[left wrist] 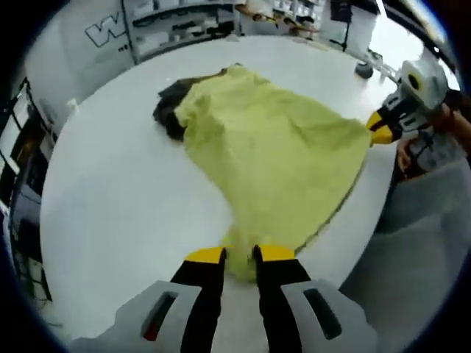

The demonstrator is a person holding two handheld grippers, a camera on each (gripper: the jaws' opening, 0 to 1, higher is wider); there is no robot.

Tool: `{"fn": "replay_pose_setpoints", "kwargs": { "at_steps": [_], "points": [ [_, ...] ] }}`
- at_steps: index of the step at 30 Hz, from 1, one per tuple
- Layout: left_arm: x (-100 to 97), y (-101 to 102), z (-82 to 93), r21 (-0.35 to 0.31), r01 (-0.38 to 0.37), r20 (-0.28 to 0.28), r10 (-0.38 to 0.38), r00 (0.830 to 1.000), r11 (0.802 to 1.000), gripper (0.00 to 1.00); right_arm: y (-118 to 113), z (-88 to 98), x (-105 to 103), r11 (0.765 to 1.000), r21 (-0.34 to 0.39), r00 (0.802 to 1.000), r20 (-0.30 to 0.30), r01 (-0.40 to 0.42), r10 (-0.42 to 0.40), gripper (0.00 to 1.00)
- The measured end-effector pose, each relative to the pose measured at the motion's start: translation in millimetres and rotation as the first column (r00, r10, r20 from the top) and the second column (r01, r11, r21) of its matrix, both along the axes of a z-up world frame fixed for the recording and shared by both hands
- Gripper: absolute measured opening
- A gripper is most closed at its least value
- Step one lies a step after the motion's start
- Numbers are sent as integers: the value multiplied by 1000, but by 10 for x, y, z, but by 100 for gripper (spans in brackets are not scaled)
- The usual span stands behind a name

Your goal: Fold the garment on the visible template until the final outline fits inside the template.

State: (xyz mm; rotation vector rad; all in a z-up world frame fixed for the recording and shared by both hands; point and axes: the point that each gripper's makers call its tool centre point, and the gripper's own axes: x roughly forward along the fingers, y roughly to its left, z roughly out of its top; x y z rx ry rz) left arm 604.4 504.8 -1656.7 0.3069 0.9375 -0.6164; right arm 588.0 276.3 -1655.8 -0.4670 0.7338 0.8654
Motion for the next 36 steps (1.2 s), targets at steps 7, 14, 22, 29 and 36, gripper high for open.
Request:
{"fn": "replay_pose_setpoints", "kwargs": {
  "at_steps": [7, 14, 22, 29, 36],
  "points": [
    [32, 128, -26, 68, -3, 46, -1, 999, 998, 37, -33, -33, -71, 1000, 17, 999, -33, 13, -13, 21],
    [200, 128, 217, -61, -99, 99, 104, 990, 993, 36, -48, 233, 26, 988, 131, 997, -12, 78, -77, 29],
    [823, 178, 535, -190, -190, 163, 222, 961, 963, 45, -213, 651, 591, 944, 264, 974, 56, 199, -221, 49],
    [1320, 201, 546, -206, -205, 206, 248, 947, 957, 42, -331, 519, 1102, 925, 264, 955, 34, 274, -293, 50],
    [1622, 86, 393, -302, -221, 149, 275, 950, 927, 37, -281, 415, 1516, 911, 262, 943, 7, 319, -332, 49]
  ]
}}
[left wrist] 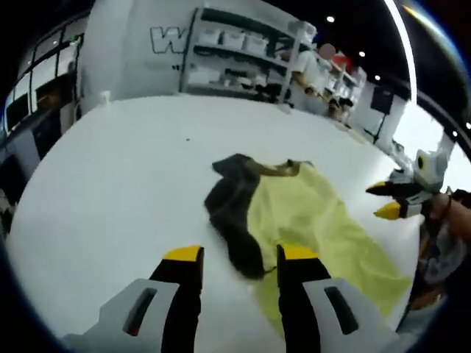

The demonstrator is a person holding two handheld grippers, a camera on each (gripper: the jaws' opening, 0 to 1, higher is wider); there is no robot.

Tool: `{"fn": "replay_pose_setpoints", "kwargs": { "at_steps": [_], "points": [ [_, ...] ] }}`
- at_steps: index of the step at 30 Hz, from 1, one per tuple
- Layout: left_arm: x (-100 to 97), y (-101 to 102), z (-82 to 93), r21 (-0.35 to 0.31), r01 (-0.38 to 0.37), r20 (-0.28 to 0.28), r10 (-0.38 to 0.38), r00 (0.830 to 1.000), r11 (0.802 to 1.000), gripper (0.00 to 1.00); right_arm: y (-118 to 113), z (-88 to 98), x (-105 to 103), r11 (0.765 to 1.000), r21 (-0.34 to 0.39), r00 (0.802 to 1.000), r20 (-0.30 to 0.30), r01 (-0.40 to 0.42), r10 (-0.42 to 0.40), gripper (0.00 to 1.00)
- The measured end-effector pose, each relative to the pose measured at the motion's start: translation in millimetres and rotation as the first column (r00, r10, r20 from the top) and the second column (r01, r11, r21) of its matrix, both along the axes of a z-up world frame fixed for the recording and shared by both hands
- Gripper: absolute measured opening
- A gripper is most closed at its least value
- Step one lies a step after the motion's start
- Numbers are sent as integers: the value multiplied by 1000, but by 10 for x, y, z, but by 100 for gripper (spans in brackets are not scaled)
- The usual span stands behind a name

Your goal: Fold the garment on the visible template until the final outline fits inside the template.

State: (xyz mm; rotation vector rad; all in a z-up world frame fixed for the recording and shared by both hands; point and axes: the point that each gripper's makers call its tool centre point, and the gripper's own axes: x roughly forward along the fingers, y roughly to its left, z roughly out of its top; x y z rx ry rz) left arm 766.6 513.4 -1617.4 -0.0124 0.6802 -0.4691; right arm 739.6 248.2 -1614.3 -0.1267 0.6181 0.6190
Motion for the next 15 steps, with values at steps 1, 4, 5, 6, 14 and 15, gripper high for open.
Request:
{"fn": "replay_pose_setpoints", "kwargs": {
  "at_steps": [1, 4, 5, 6, 14, 15],
  "points": [
    [54, -1, -23, -6, -4, -2, 4, 1000, 1000, 36, 13, -4, 42, 1000, -3, 1000, 2, -1, 1, 49],
    [117, 1, -52, -16, -14, -7, 14, 1000, 1000, 35, 18, -34, 84, 1000, 3, 1000, -3, 7, -7, 49],
    [139, 1, -63, -19, -18, -8, 18, 1000, 1000, 35, 21, -42, 100, 1000, 4, 1000, -5, 9, -9, 49],
    [181, -4, -89, -28, -25, -11, 24, 1000, 999, 35, 33, -53, 135, 1000, 6, 1000, -7, 9, -9, 49],
    [286, -48, -149, -49, -40, -21, 39, 999, 998, 14, 38, -146, 350, 1000, 12, 1000, -16, 13, -13, 43],
    [300, -49, -157, -49, -43, -22, 42, 999, 998, 12, 41, -156, 371, 1000, 14, 1000, -17, 15, -15, 41]
  ]
}}
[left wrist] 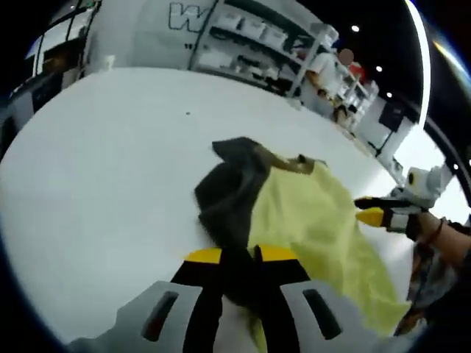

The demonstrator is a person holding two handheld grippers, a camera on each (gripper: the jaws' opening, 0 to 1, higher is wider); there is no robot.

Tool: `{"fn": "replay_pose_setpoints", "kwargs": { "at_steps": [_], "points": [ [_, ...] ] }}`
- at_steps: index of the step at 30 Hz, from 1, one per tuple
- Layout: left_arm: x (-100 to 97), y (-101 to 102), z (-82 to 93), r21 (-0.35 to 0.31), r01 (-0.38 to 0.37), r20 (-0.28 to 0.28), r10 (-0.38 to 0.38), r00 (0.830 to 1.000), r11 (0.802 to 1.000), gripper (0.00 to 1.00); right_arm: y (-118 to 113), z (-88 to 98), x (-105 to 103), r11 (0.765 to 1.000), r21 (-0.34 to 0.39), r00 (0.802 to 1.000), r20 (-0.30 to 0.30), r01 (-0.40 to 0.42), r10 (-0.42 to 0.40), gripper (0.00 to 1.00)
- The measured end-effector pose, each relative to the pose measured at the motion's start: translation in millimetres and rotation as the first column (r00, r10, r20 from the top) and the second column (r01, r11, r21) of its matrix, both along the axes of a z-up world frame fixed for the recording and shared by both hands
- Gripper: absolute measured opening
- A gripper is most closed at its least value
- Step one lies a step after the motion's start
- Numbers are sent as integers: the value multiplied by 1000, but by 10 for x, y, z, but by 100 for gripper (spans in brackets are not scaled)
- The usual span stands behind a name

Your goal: Fold the garment on the visible template until the final outline fits inside the template.

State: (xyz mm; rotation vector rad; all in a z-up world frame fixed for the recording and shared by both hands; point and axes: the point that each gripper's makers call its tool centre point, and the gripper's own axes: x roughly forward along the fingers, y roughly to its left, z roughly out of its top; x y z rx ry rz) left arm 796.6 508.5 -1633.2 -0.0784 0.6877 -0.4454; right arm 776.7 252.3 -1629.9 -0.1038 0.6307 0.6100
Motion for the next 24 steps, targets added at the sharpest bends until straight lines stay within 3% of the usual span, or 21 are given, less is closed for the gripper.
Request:
{"fn": "replay_pose_setpoints", "kwargs": {
  "at_steps": [3, 4, 7, 9, 14, 18, 20, 21, 24],
  "points": [
    [27, -24, -42, -13, -10, -11, 10, 1000, 1000, 5, 0, -56, 96, 1000, 18, 1000, -17, 16, -16, 32],
    [10, -48, -73, -32, -24, -38, 23, 999, 999, 5, 8, -71, 132, 999, 36, 999, -24, 29, -29, 27],
    [113, -82, -207, -68, -42, -77, 37, 996, 997, 3, 12, -151, 253, 996, 63, 997, -46, 60, -57, 0],
    [197, -117, -336, -87, -49, -110, 40, 993, 995, 3, 34, -228, 360, 992, 90, 994, -68, 93, -87, 0],
    [183, -226, -384, -107, -56, -131, 42, 990, 993, 3, 87, -367, 448, 984, 106, 986, -106, 142, -131, 0],
    [219, -165, -414, -81, -62, -120, 52, 991, 995, 3, 131, -387, 466, 979, 125, 982, -119, 163, -148, 0],
    [267, -98, -344, -72, -91, -90, 84, 992, 993, 4, 93, -442, 602, 968, 142, 975, -112, 209, -194, 0],
    [290, -72, -321, -69, -90, -77, 85, 993, 994, 6, 146, -450, 556, 967, 147, 973, -136, 208, -188, 0],
    [371, 15, -246, -44, -88, -31, 87, 996, 995, 19, 169, -488, 561, 980, 103, 979, -129, 171, -157, 0]
  ]
}}
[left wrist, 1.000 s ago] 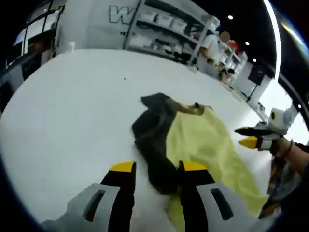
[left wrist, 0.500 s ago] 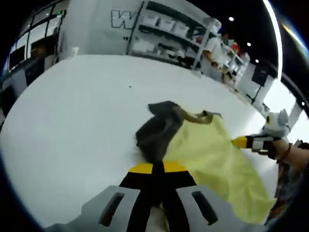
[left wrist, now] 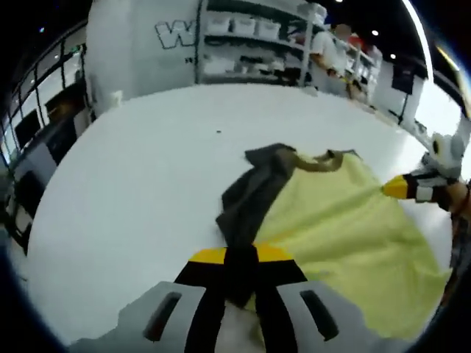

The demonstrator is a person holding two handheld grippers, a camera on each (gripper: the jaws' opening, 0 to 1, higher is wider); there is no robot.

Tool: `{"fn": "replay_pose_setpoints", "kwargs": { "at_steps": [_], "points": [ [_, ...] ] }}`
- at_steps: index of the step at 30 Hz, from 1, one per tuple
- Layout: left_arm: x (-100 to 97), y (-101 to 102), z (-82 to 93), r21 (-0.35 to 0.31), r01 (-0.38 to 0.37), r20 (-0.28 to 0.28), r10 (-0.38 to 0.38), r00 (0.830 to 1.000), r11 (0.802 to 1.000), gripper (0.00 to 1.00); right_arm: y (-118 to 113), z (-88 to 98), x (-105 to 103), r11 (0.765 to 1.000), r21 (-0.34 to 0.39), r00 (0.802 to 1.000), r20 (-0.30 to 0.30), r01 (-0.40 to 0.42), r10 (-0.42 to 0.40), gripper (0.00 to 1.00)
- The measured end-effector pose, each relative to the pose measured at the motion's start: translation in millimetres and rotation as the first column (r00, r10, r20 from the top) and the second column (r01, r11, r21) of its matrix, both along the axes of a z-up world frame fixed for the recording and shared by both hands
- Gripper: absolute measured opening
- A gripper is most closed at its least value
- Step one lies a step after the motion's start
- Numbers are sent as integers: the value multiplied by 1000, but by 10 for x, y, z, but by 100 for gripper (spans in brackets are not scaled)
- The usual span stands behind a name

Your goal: Fold the garment on the visible template until the final outline fits inside the template.

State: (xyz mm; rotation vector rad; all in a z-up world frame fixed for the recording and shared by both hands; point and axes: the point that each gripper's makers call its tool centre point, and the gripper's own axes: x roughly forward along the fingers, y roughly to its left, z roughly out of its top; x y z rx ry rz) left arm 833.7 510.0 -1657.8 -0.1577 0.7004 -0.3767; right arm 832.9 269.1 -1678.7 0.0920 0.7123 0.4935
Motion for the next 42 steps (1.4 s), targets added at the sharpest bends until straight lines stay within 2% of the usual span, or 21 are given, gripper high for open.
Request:
{"fn": "replay_pose_setpoints", "kwargs": {
  "at_steps": [2, 5, 7, 9, 10, 12, 14, 16, 19, 20, 21, 22, 24, 28, 29, 31, 36, 38, 39, 41, 42],
  "points": [
    [74, 120, 128, 52, -5, 33, 3, 999, 999, 28, 60, 45, -7, 998, -40, 998, 43, -38, 40, 0],
    [130, 215, 166, 72, -6, 44, 3, 999, 997, 27, 83, 60, 43, 998, -34, 997, 59, -55, 57, 0],
    [144, 277, 121, 106, -10, 34, 6, 999, 994, 28, 136, 81, 11, 997, -35, 995, 68, -73, 75, 0],
    [73, 309, -4, 148, -2, -18, 4, 1000, 989, 26, 192, 87, 22, 994, -57, 992, 75, -93, 97, 0],
    [65, 348, -44, 233, 19, -10, -18, 1000, 972, 25, 231, 117, 14, 994, -54, 991, 82, -97, 101, 0],
    [131, 449, -3, 297, -8, 29, 0, 1000, 955, 21, 244, 182, 19, 993, -68, 990, 100, -92, 99, 0],
    [156, 461, 102, 296, -23, 57, 6, 998, 955, 17, 308, 293, -3, 992, -71, 985, 136, -102, 111, 0],
    [173, 352, 290, 272, 8, 100, -37, 994, 962, 15, 389, 381, -34, 990, -74, 979, 159, -119, 130, 0],
    [178, 162, 399, 246, 62, 104, -90, 990, 967, 12, 560, 503, -32, 982, -74, 962, 203, -172, 184, 0],
    [176, 92, 440, 230, 80, 105, -107, 989, 970, 12, 646, 563, -60, 978, -75, 954, 214, -196, 208, 0],
    [128, -207, 530, 170, 139, 100, -157, 983, 976, 12, 765, 612, -105, 972, -71, 945, 229, -225, 235, 0],
    [98, -299, 524, 146, 173, 91, -188, 978, 974, 13, 898, 658, -154, 966, -44, 936, 238, -256, 259, 0],
    [50, -533, 492, 134, 239, 66, -249, 966, 962, 16, 1075, 686, -223, 948, -58, 918, 240, -312, 316, 0],
    [-7, -816, 454, 65, 281, 36, -284, 958, 957, 22, 1475, 573, -452, 882, -133, 852, 229, -452, 471, 0],
    [-46, -838, 436, 57, 305, 24, -307, 951, 951, 22, 1514, 577, -464, 880, -131, 848, 235, -457, 475, 0],
    [-59, -828, 359, 73, 328, 6, -330, 944, 942, 22, 1687, 576, -567, 847, -117, 814, 235, -518, 531, 0],
    [-73, -848, 321, 76, 345, -10, -345, 938, 935, 25, 1737, 537, -621, 829, -156, 798, 225, -537, 559, 0],
    [-109, -786, 343, 69, 373, -17, -373, 928, 925, 25, 1713, 557, -629, 819, -176, 784, 236, -546, 574, 0],
    [-118, -782, 374, 65, 387, -10, -387, 922, 920, 25, 1713, 588, -631, 811, -194, 772, 248, -552, 585, 0],
    [-137, -809, 394, -1, 432, -27, -432, 902, 902, 25, 1725, 569, -646, 753, -318, 712, 257, -576, 653, 0],
    [-165, -856, 370, -20, 456, -46, -456, 889, 890, 23, 1756, 539, -682, 742, -326, 704, 250, -586, 665, 0]
  ]
}}
